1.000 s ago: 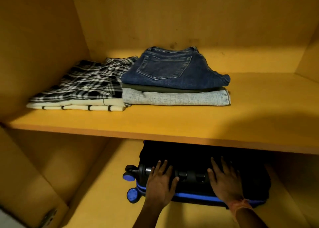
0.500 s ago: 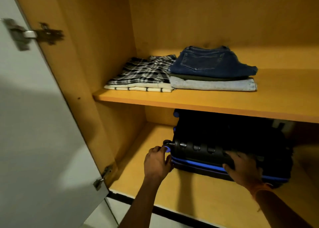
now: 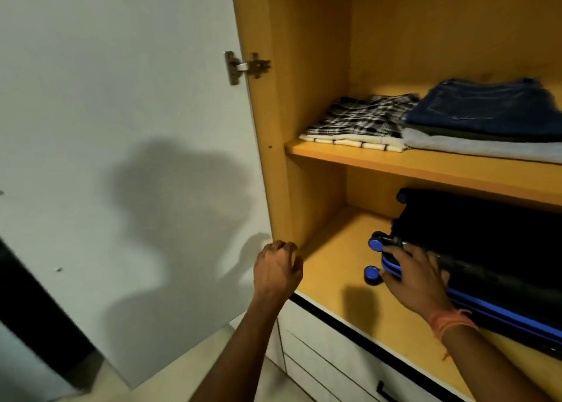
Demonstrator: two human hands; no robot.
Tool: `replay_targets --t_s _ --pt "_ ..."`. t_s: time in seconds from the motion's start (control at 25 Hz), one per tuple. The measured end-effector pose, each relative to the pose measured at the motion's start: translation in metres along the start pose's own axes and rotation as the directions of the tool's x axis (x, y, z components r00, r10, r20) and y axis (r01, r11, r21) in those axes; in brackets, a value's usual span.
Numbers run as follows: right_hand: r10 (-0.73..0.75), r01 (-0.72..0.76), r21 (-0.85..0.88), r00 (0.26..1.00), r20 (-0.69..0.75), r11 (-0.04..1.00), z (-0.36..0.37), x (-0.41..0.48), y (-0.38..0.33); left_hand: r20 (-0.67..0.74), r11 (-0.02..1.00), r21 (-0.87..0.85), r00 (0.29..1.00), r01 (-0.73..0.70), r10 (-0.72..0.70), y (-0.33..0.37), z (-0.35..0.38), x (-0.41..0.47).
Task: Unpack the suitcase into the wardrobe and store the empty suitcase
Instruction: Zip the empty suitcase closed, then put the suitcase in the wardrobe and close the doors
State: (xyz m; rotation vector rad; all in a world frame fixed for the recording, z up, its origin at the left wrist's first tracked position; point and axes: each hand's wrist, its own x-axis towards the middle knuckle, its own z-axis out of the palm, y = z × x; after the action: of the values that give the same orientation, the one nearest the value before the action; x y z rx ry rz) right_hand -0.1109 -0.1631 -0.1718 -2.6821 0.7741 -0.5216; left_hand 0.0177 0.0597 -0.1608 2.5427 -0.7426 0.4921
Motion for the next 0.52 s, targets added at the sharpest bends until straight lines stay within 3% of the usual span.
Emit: replay_targets --t_s 0.28,0.52 --pt "-0.208 0.206 0.03 0.976 0.064 0.978 0.012 -0.004 -0.1 -0.17 0.984 0.027 0.97 0.179 -0.172 -0.065 -0.059 -0.035" --pt "-0.415 0.411 0.068 0.908 0.061 0.909 0.017 0.004 -0.21 -0.33 0.961 0.095 0.919 0.259 -0.215 -0.129 -0.127 -0.033"
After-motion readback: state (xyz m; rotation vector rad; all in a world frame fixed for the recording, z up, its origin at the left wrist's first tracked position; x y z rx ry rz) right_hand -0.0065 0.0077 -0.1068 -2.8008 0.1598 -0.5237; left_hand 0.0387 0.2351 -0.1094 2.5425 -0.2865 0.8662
